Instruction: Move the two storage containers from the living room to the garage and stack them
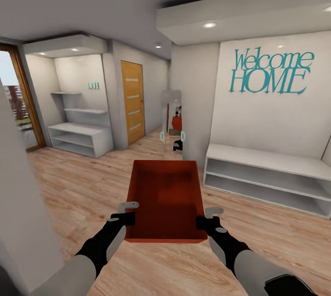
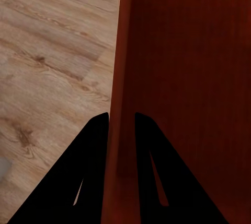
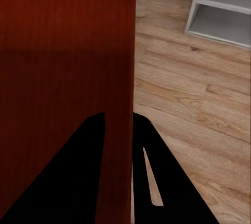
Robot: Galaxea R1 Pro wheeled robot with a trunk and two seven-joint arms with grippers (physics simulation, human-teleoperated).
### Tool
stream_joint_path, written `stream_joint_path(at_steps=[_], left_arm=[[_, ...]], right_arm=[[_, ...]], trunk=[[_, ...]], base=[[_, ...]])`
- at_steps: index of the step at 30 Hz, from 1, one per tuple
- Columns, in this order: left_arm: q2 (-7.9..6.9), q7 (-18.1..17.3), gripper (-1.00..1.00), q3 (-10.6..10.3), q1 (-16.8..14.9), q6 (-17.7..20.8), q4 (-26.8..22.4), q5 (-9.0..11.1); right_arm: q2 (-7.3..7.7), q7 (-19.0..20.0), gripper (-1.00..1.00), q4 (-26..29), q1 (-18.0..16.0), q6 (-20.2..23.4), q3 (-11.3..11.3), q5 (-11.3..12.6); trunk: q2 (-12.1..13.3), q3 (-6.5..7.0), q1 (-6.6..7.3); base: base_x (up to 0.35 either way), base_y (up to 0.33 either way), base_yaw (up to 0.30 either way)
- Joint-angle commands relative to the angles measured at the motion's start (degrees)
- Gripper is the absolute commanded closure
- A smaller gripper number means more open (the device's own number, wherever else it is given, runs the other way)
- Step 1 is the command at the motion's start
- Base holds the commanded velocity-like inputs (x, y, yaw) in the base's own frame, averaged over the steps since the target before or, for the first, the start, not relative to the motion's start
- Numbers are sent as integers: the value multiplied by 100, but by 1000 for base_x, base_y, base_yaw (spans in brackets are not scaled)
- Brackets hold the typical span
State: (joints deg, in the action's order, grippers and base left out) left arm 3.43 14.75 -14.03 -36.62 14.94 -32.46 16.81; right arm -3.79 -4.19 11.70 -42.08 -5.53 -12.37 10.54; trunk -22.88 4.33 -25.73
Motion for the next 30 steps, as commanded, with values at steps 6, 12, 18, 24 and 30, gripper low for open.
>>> stream_joint_path(at_steps=[6,12,18,24,30], left_arm=[[-9,63,100,464,-3,18,-14,279],[-9,63,100,464,-3,18,-14,280],[-9,63,100,463,-3,18,-14,279],[-9,63,100,463,-3,18,-14,279],[-9,63,100,463,-3,18,-14,279]], right_arm=[[1,23,100,16,-2,-15,94,54],[1,17,100,16,-2,-15,94,54],[1,15,100,16,-2,-19,94,54],[1,15,100,16,-2,-19,94,54],[2,15,100,16,-2,-19,94,54]], trunk=[[-4,-2,-5],[-4,-2,-5],[-4,-2,-5],[-4,-2,-5],[-4,-2,-5]], base=[[323,0,8],[323,0,0],[323,0,0],[323,0,0],[323,0,0]])
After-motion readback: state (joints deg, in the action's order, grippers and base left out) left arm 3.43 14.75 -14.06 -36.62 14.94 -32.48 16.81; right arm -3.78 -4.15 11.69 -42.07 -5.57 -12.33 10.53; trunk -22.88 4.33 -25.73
